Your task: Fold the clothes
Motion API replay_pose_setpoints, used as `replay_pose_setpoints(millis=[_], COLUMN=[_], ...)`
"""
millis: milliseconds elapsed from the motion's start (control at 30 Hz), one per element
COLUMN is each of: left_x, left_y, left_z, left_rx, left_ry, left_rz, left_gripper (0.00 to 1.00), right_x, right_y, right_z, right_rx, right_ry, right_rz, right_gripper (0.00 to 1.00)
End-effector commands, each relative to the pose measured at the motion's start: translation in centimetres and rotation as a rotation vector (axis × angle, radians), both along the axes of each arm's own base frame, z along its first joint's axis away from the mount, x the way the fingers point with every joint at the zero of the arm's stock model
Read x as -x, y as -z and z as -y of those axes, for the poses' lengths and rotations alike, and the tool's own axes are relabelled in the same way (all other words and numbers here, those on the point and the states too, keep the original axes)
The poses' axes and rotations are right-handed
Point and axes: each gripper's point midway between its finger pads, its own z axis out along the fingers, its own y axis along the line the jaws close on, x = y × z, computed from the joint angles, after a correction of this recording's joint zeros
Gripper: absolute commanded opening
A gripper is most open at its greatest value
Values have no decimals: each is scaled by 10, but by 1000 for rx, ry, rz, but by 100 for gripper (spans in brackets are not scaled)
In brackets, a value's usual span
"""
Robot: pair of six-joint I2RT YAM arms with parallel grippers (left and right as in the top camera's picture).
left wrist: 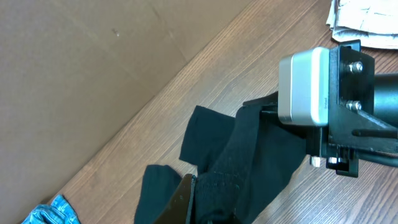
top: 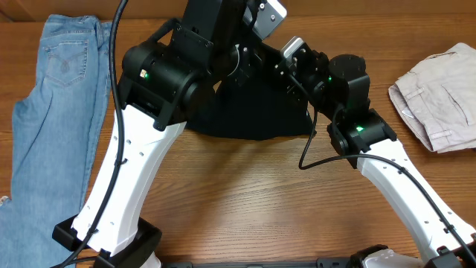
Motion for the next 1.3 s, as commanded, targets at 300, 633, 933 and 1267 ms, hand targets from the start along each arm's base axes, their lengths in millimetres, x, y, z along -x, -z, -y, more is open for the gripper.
replay_pose_setpoints(millis=[300, 633, 933, 1267], left_x=[-5, -19, -68, -128], left_y=[-6, 5, 92, 249], left_z=[1, -23, 4, 54], left_rx=[-7, 12, 39, -4], left_ry=[-3, -187, -193, -154], left_rz=[38, -6, -216, -402], left_gripper=[31, 36, 43, 63], right_x=[19, 90, 131, 148], right_y=[-59, -12, 51, 65], right_z=[135, 158, 127, 133], right_rx=[-110, -123, -122, -107], right_ry=[762, 835, 707, 755], right_rz=[51, -256, -625, -712], right_gripper=[4, 4, 4, 4])
